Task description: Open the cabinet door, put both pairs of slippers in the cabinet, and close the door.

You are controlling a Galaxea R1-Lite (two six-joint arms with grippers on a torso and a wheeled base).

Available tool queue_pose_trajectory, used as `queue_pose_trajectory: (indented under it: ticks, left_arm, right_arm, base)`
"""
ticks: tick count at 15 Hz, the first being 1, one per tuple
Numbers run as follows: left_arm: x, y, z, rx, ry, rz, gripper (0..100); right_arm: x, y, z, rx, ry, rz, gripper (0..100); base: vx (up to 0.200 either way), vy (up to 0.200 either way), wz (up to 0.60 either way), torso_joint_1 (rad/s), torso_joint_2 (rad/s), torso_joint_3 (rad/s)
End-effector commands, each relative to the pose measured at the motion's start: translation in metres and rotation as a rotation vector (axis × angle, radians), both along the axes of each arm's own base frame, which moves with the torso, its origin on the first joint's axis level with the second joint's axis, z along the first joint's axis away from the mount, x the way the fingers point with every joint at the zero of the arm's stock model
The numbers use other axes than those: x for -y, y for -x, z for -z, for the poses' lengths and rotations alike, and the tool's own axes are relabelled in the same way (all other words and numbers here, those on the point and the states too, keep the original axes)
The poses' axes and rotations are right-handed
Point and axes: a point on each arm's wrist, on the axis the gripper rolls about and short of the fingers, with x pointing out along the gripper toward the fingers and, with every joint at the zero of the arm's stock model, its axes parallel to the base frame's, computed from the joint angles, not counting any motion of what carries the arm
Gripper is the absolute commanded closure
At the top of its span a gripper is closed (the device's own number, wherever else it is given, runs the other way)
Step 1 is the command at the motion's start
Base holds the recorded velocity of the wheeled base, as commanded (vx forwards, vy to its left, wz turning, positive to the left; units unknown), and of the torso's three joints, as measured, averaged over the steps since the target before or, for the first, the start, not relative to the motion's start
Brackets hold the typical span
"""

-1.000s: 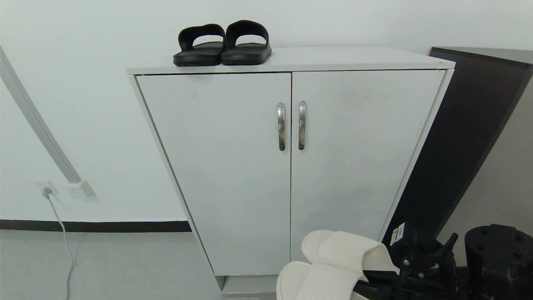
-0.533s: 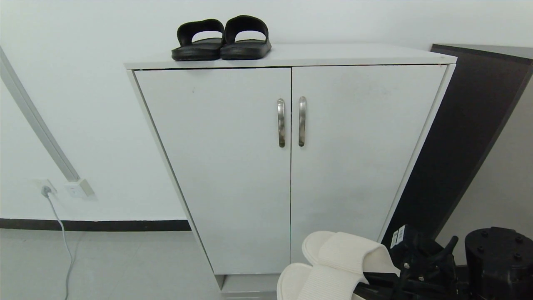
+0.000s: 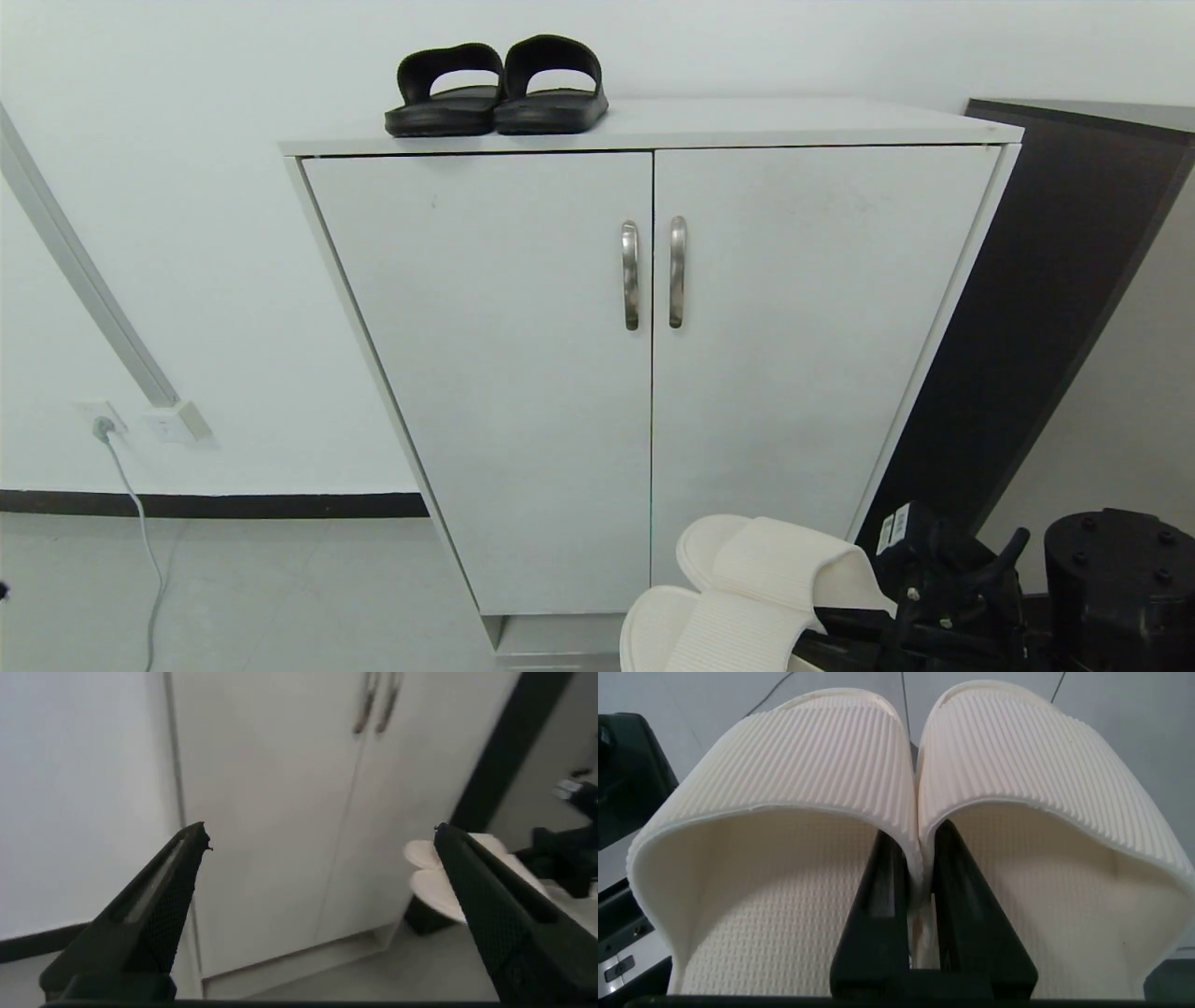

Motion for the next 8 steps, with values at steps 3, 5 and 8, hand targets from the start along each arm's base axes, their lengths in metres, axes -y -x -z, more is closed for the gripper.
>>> queue_pose_trajectory:
  ticks: [3,5,8]
  left_arm:
    - [0.013,-0.063,-0.016,-0.139,-0.006,0.253,0]
    - [0.023,-0.084,-0.024,-0.14,-0.014,0.33,0]
    - [0.043,-0.115,-0.029,-0.144,-0.038,0.42,0]
  right_arm:
    - [-0.002,-0.002,0.005,-0.014,0.015,0.0,100]
    - [-0.003,-0.003,0.007,-0.021,0.025,0.001,100]
    - [-0.003,-0.003,0.006,-0.014,0.019,0.003,100]
  base:
    - [0.0,0.0,0.0,0.0,0.0,0.0]
    - [0.0,0.0,0.0,0.0,0.0,0.0]
    - [0.0,0.0,0.0,0.0,0.0,0.0]
